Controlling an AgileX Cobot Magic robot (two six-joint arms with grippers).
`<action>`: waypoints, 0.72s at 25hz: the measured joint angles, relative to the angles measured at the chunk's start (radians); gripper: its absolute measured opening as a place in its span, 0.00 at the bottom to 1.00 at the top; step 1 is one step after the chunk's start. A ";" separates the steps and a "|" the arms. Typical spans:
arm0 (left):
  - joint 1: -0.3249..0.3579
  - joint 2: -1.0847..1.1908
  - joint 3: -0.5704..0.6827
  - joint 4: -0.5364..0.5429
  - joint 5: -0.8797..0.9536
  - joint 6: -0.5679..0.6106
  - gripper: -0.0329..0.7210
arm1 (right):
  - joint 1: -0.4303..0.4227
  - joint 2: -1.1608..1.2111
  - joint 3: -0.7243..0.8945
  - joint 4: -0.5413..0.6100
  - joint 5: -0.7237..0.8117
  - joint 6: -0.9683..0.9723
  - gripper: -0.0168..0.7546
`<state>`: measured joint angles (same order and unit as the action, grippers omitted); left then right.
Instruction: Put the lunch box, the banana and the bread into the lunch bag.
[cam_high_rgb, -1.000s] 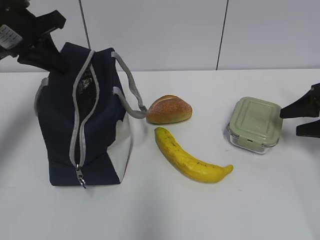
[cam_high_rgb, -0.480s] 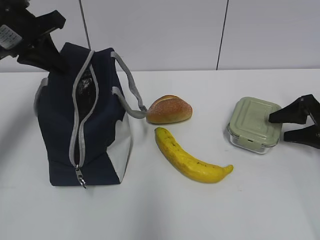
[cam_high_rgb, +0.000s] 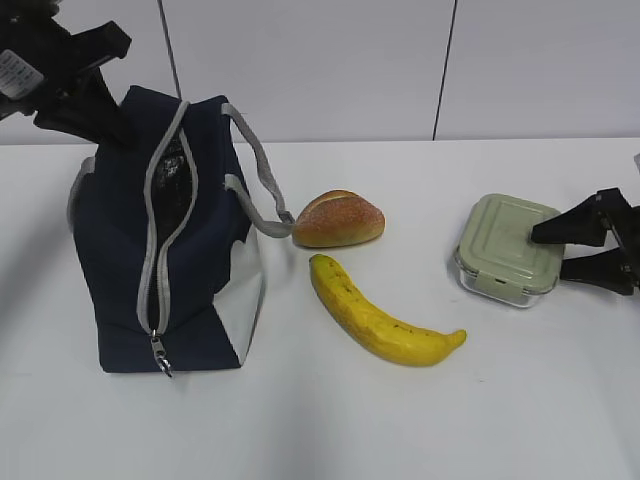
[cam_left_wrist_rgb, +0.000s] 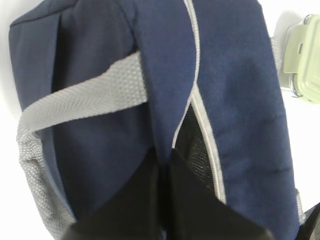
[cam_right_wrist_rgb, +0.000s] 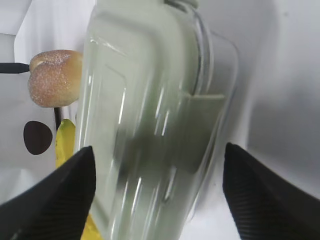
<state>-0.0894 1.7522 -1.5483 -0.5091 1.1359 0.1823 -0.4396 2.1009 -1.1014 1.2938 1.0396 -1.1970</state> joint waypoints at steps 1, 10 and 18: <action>0.000 0.000 0.000 0.000 0.000 0.000 0.04 | 0.000 0.002 -0.004 0.000 0.000 0.000 0.78; 0.000 0.000 0.000 0.000 0.000 0.000 0.04 | 0.000 0.023 -0.022 0.010 0.002 0.000 0.76; 0.000 0.000 0.000 0.000 0.000 0.000 0.04 | 0.000 0.060 -0.024 0.030 0.041 0.000 0.60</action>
<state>-0.0894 1.7522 -1.5483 -0.5091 1.1359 0.1823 -0.4396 2.1612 -1.1250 1.3240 1.0804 -1.1970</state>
